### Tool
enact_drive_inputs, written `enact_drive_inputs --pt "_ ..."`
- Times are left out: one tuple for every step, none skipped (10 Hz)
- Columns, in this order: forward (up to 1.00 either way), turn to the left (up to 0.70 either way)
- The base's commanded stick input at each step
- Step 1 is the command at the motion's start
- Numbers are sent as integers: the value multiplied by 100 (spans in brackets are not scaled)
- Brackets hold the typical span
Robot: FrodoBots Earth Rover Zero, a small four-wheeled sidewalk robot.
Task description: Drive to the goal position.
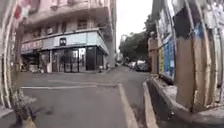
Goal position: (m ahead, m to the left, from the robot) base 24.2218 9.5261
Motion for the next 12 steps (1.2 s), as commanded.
enact_drive_inputs --pt "70 0" --pt "70 0" --pt "70 0" --pt "70 0" --pt "70 0" --pt "70 0" --pt "70 0" --pt "70 0" --pt "70 0" --pt "70 0" --pt "70 0" --pt "70 0"
